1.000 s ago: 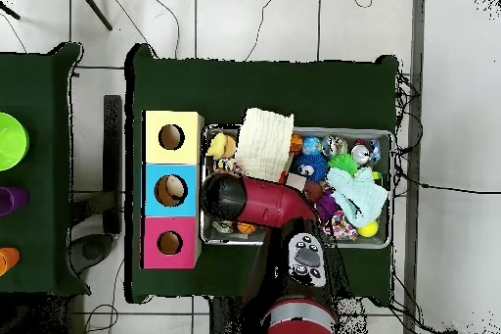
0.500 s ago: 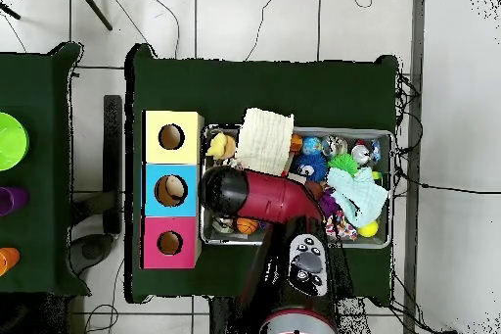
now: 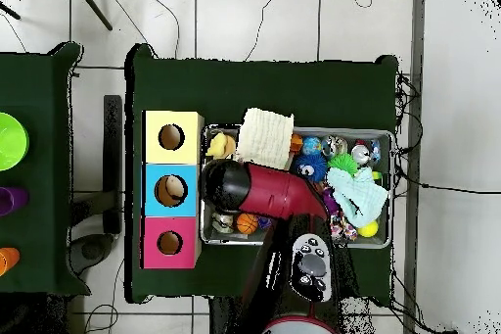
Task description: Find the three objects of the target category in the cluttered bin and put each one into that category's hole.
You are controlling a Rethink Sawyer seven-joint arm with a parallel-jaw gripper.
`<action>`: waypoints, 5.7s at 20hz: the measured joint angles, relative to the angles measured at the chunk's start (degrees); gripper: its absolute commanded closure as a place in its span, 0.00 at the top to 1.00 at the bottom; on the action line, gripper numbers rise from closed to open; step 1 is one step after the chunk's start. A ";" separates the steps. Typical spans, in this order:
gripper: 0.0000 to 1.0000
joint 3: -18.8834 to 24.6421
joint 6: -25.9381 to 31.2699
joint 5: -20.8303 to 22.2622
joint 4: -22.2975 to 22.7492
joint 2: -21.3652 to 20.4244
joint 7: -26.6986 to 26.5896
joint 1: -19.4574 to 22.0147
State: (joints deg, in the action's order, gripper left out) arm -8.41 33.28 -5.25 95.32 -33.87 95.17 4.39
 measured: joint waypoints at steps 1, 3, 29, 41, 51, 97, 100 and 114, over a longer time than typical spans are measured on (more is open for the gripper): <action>0.00 0.00 0.05 0.00 -0.04 -0.02 0.00 0.00; 0.00 -0.01 0.85 0.00 -0.68 -0.29 0.00 0.00; 0.00 -1.50 11.53 -0.06 -8.82 -1.05 0.00 -0.95; 0.00 -1.64 14.10 -0.11 -11.96 -1.04 0.00 -1.36; 0.00 -1.65 16.44 -0.14 -14.18 -1.02 0.00 -1.36; 0.00 -4.49 25.26 -2.56 -24.84 -0.43 0.42 -5.19; 0.00 -4.92 25.29 -2.75 -24.94 -0.43 0.42 -5.40; 0.00 -6.00 25.29 -4.10 -24.97 -0.41 1.43 -6.91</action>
State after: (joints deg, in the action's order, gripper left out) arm -14.41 58.58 -9.35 70.36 -34.28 96.60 -2.52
